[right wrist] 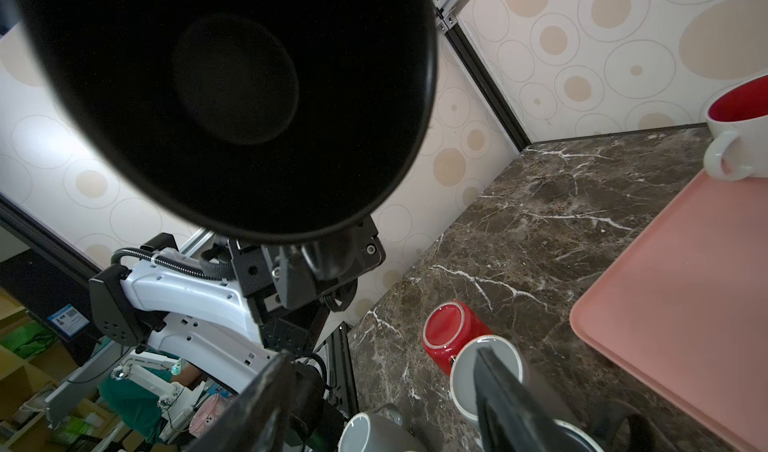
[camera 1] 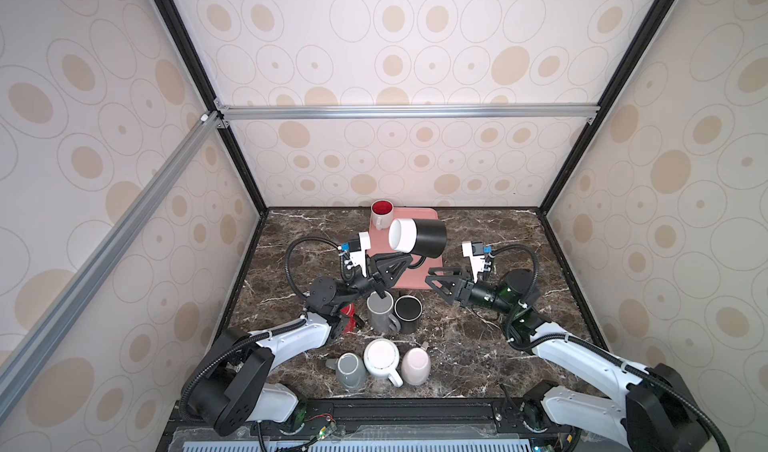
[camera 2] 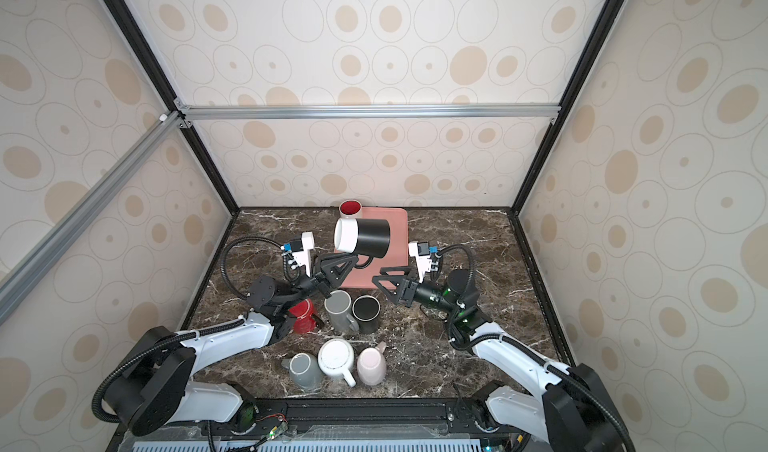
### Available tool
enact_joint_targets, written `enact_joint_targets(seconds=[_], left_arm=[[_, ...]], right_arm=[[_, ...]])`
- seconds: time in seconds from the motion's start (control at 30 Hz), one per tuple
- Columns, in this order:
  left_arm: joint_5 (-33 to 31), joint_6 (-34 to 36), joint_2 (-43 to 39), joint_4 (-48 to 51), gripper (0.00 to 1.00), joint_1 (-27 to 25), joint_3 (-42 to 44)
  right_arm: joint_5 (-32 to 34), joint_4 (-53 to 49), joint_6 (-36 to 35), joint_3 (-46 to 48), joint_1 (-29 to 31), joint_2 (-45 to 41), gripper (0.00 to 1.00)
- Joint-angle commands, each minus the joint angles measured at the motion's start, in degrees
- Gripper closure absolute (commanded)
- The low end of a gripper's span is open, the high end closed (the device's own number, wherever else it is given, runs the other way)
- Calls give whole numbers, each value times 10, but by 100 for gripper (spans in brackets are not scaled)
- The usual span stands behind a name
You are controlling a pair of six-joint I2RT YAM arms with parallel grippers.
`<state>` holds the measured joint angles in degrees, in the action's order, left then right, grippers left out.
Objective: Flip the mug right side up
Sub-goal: 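Lift the black mug and tilt it toward the right gripper while the right arm approaches, then grasp the black mug with the right gripper and open the left gripper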
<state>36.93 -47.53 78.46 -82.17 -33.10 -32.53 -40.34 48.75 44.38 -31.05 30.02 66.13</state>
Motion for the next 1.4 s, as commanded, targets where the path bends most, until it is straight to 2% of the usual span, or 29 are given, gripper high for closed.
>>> enact_joint_targets(seconds=[0.0,0.33,0.57,0.7,0.8,0.9,0.97,1.07,1.1,1.13,1.17,1.2,1.27,1.37], left_arm=[[5,-45,-5,-148,100,3,-6],[-1,-82,5,-196,100,3,-10],[-3,-96,5,-211,100,3,-9],[-4,-107,9,-222,100,2,-6],[-7,-110,10,-223,100,3,-6],[-22,-107,-1,-199,100,3,1],[-36,-99,-12,-178,99,3,8],[-60,-79,-39,-133,41,3,25],[-68,-71,-51,-113,26,2,32],[-73,-60,-63,-98,18,3,38],[-81,-49,-79,-74,5,3,44],[-91,-37,-95,-52,1,2,49],[-123,-6,-137,17,1,2,60],[-169,45,-198,149,1,2,60]], right_arm=[[-15,113,25,-35,13,25,32],[-32,133,5,-94,54,49,41],[-21,152,18,-110,57,64,59],[-18,175,32,-122,61,82,65],[-15,176,36,-128,62,89,78],[-4,156,30,-123,62,83,100],[12,127,16,-117,62,70,100],[55,33,-15,-111,62,33,100],[76,-19,-30,-113,62,16,100],[97,-81,-48,-120,62,0,100],[116,-140,-70,-129,61,-13,100],[135,-201,-92,-139,61,-23,100],[176,-325,-137,-172,61,-33,100],[255,-531,-207,-257,61,-4,100]])
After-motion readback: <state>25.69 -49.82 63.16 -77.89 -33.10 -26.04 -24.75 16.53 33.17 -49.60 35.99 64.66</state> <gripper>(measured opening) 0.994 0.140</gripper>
